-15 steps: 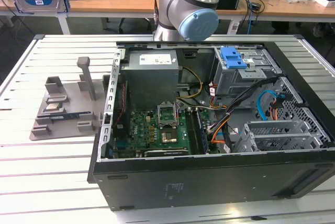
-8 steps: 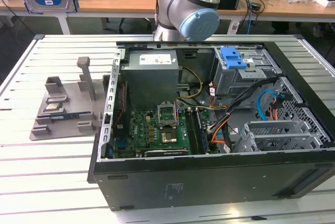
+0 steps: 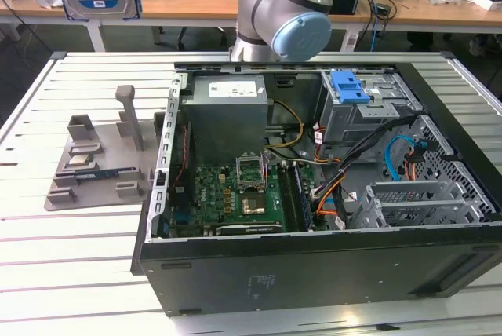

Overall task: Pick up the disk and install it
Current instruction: 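Pick up the disk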

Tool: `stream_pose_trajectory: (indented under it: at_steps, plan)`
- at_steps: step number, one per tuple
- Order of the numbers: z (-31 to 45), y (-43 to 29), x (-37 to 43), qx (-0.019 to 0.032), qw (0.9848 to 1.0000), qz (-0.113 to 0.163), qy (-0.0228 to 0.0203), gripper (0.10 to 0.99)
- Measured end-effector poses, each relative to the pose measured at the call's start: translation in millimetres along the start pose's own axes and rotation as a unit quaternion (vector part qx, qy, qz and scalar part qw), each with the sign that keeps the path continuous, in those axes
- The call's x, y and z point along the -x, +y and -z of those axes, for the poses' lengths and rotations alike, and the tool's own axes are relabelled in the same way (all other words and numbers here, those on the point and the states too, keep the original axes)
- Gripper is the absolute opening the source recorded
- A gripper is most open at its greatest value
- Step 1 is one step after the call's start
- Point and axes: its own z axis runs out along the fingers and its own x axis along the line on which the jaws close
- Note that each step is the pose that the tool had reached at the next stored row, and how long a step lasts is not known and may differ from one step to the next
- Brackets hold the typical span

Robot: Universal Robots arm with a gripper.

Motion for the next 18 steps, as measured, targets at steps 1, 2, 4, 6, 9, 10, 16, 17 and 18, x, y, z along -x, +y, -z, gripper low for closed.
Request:
stream_pose_trajectory:
  at_steps: [1,2,4,6,9,10,16,17,18]
  plan:
    - [0.1,-3.5,-0.2,0.0000,1.0000,0.000,0.0000,0.365]
    - [0.2,-6.1,-0.4,0.0000,1.0000,0.000,0.0000,0.365]
    - [0.4,-12.2,-0.8,0.0000,1.0000,0.000,0.0000,0.365]
    - [0.7,-22.3,-1.5,0.0000,1.0000,0.000,0.0000,0.365]
    - [1.0,-31.1,-2.0,0.0001,1.0000,0.000,0.0000,0.365]
    - [1.1,-33.7,-2.2,0.0000,1.0000,0.000,0.0000,0.365]
    - [1.6,-51.7,-3.4,0.0001,1.0000,0.000,0.0000,0.365]
    - [1.7,-55.5,-3.7,0.0001,1.0000,0.000,0.0000,0.365]
    - [1.9,-58.8,-3.9,0.0002,1.0000,0.000,0.0000,0.365]
